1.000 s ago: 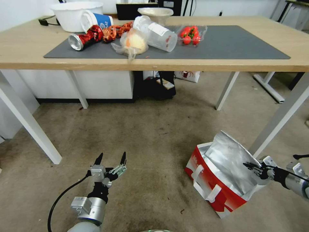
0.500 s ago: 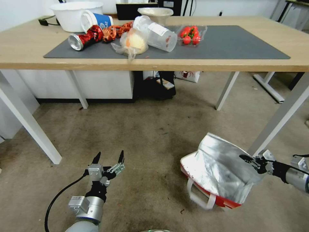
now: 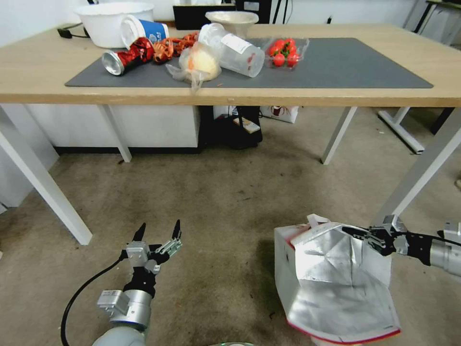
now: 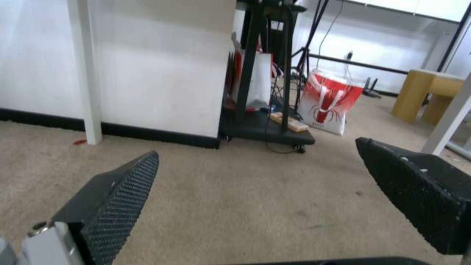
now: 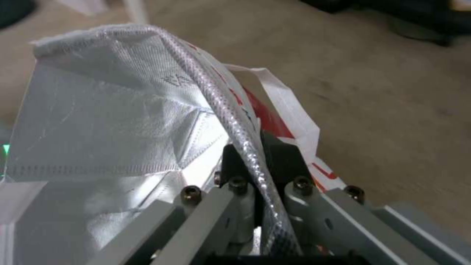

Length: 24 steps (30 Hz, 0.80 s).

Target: Pick up the food delivery bag from the floor and place it on the table.

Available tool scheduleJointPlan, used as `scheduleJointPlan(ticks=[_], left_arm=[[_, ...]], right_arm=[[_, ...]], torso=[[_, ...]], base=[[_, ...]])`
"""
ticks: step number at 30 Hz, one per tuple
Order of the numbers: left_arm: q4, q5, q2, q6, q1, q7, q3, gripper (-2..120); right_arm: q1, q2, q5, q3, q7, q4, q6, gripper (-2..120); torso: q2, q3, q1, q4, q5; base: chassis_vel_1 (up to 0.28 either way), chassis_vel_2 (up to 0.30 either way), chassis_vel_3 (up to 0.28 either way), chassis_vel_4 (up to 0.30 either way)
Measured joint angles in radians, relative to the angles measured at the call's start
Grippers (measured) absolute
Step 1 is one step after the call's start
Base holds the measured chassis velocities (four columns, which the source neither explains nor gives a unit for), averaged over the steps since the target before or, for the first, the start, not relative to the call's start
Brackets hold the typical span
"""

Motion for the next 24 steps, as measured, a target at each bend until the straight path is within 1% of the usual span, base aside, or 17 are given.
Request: scheduleJointPlan(ticks=[1, 4, 5, 6, 10, 17, 24], left_arm=[[0.0, 0.0, 0.0, 0.0, 0.0, 0.0, 0.0, 100], [-0.006, 0.0, -0.002, 0.005, 0.0, 0.005, -0.005, 100], [-0.006, 0.0, -0.002, 0.007, 0.0, 0.005, -0.005, 100], [-0.006, 0.0, -0.002, 0.007, 0.0, 0.005, -0.005, 100], [-0.012, 0.0, -0.004, 0.012, 0.001, 0.008, -0.007, 100], [-0.025, 0.001, -0.006, 0.018, 0.003, 0.016, -0.016, 100], [-0.033, 0.008, -0.008, 0.023, 0.006, 0.023, -0.019, 100]], right_arm=[[0.0, 0.0, 0.0, 0.0, 0.0, 0.0, 0.0, 0], [0.007, -0.036, 0.011, 0.011, -0.104, 0.008, -0.017, 0], [0.01, -0.043, 0.011, 0.014, -0.125, 0.009, -0.02, 0], [0.01, -0.043, 0.011, 0.014, -0.125, 0.009, -0.02, 0], [0.019, -0.071, 0.018, 0.027, -0.215, 0.018, -0.044, 0], [0.016, -0.079, 0.025, 0.033, -0.281, 0.042, -0.076, 0], [0.011, -0.08, 0.023, 0.035, -0.289, 0.047, -0.078, 0]], torso=[[0.0, 0.0, 0.0, 0.0, 0.0], [0.0, 0.0, 0.0, -0.0001, 0.0], [0.0, 0.0, 0.0, -0.0002, 0.0], [0.0, 0.0, 0.0, -0.0002, 0.0], [0.0, 0.0, 0.0, -0.0001, 0.0], [0.0, 0.0, 0.0, -0.0002, 0.0], [0.0, 0.0, 0.0, -0.0002, 0.0]], base=[[0.0, 0.0, 0.0, 0.0], [0.0, 0.0, 0.0, 0.0], [0.0, 0.0, 0.0, 0.0], [0.0, 0.0, 0.0, 0.0], [0.0, 0.0, 0.0, 0.0], [0.0, 0.0, 0.0, 0.0], [0.0, 0.0, 0.0, 0.0]])
